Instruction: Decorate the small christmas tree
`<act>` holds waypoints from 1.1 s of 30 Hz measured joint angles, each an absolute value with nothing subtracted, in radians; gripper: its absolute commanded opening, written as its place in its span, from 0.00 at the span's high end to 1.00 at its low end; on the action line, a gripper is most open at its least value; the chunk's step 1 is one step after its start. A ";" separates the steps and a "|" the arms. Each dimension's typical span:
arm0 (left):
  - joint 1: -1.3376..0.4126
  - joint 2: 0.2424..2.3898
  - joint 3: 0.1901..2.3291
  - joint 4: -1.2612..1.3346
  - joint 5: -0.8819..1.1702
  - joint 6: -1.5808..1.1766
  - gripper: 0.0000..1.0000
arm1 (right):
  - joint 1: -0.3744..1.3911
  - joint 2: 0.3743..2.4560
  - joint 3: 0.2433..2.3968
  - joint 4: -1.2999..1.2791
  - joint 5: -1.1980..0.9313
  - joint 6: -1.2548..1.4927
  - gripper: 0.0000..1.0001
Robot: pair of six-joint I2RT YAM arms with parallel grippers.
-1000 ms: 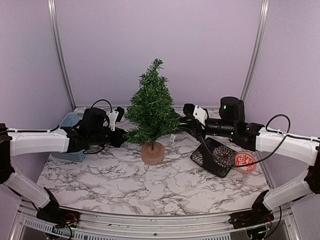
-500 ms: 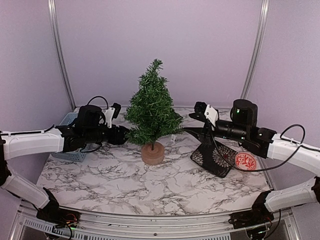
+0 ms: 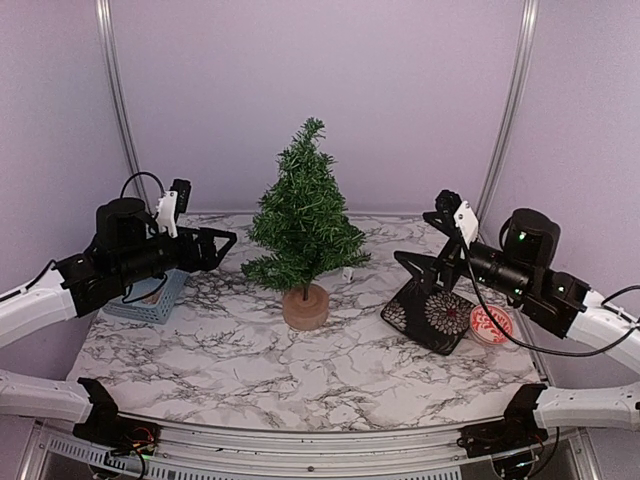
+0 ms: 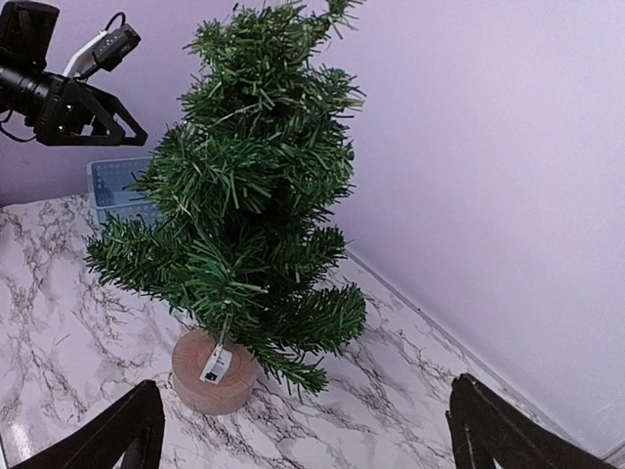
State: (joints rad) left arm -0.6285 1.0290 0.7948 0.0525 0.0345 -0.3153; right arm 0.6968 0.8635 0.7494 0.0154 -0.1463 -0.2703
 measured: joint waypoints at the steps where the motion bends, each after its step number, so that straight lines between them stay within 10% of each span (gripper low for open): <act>1: -0.624 1.006 0.799 0.034 0.016 -0.326 0.01 | 0.696 0.845 0.748 0.003 -0.134 -0.253 0.01; 33: 0.064 1.547 1.229 -0.506 -0.035 -0.492 0.10 | 0.360 1.152 0.938 -0.217 -0.206 0.119 0.01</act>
